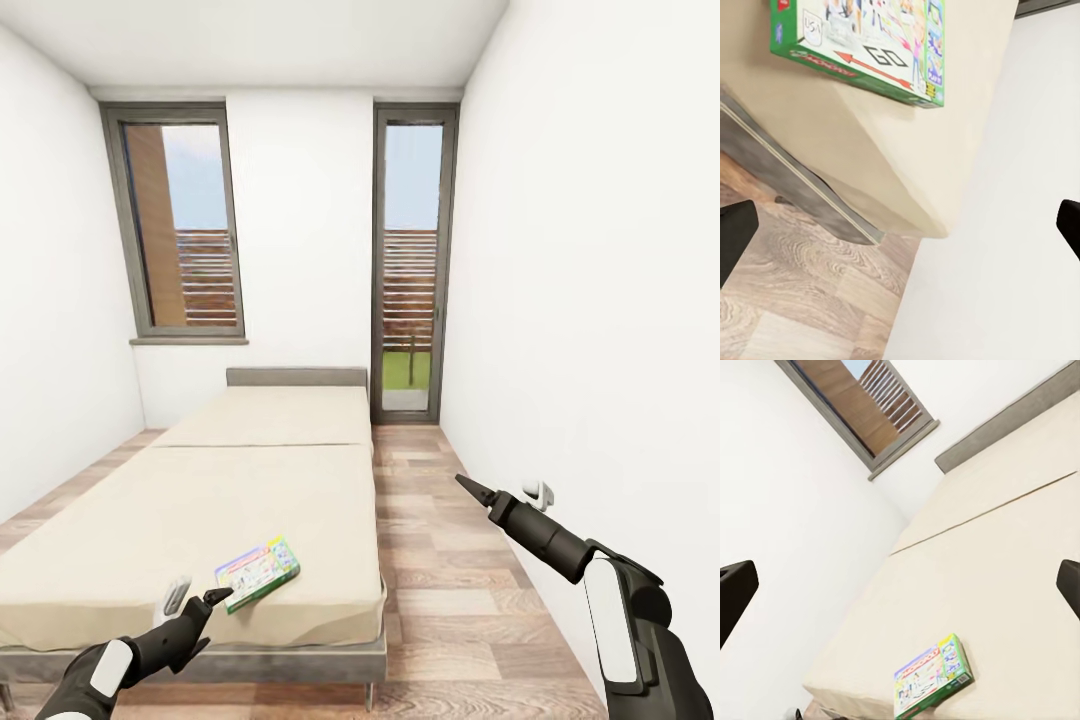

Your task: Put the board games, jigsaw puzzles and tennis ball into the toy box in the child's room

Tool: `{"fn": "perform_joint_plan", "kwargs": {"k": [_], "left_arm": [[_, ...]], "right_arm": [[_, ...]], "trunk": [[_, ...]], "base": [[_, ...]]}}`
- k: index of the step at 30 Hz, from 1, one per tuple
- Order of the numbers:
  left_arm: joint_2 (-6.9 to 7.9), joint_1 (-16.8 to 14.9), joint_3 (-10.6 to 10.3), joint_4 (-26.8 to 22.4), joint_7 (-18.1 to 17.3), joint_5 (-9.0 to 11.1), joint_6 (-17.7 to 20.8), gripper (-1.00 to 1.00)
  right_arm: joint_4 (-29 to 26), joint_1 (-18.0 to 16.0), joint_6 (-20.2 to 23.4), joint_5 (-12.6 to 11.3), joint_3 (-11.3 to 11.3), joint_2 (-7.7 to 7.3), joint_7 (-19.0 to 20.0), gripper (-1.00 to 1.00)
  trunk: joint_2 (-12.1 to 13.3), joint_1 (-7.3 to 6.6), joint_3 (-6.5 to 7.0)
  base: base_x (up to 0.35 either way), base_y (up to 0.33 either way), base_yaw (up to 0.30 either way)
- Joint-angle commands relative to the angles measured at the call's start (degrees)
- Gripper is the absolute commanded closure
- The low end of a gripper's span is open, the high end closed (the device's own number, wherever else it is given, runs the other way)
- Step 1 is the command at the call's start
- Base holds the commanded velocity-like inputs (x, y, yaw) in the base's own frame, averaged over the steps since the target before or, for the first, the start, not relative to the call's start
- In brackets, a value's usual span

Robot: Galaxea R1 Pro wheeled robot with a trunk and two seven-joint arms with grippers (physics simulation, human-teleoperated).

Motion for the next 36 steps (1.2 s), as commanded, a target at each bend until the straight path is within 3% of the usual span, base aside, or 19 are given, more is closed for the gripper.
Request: {"fn": "perform_joint_plan", "kwargs": {"k": [1, 36], "left_arm": [[-0.02, -0.07, 0.33, 0.0, -0.12, 0.06, 0.4, -1.0], [0.36, -0.07, 0.47, -0.04, -0.18, 0.15, 0.32, -1.0]], "right_arm": [[-0.01, -0.08, 0.34, -0.02, -0.15, 0.06, 0.22, -1.0], [-0.01, -0.09, 0.25, 0.05, -0.15, 0.06, 0.22, -1.0]], "trunk": [[-0.45, 0.22, -0.25], [-14.49, 7.91, -6.54]], "base": [[0.0, 0.0, 0.0], [0.0, 0.0, 0.0]]}}
